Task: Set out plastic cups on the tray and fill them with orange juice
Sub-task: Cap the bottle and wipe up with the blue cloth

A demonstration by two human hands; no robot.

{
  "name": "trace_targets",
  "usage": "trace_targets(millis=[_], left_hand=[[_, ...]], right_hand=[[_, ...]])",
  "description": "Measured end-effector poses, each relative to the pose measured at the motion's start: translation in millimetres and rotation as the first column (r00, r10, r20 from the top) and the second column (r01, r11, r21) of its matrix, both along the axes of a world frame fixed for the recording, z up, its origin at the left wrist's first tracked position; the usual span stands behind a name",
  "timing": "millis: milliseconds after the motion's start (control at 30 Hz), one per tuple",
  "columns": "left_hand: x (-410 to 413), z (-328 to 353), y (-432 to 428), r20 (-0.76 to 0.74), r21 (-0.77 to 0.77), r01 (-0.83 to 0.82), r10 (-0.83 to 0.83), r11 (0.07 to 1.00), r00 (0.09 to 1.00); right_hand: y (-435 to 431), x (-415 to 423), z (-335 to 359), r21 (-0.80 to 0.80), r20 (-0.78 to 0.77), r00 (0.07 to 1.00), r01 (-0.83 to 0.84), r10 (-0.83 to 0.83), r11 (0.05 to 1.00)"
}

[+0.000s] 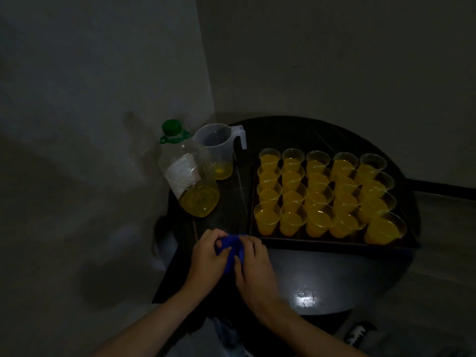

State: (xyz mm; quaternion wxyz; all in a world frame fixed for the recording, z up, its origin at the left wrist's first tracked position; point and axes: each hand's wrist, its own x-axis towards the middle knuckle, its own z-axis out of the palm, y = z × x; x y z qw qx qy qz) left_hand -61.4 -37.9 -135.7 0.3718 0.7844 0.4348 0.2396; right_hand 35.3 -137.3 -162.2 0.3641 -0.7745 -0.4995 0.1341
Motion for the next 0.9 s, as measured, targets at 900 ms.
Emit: trace_targets(millis=[900], left_hand=[[234.1, 182.2, 41.5, 0.346, 0.165, 0.383, -0.417, 0.909, 0.841]], right_hand=[[14.3, 301.8, 186.8, 0.199, 0.012, 1.0, 0.018, -0.021, 0.98]])
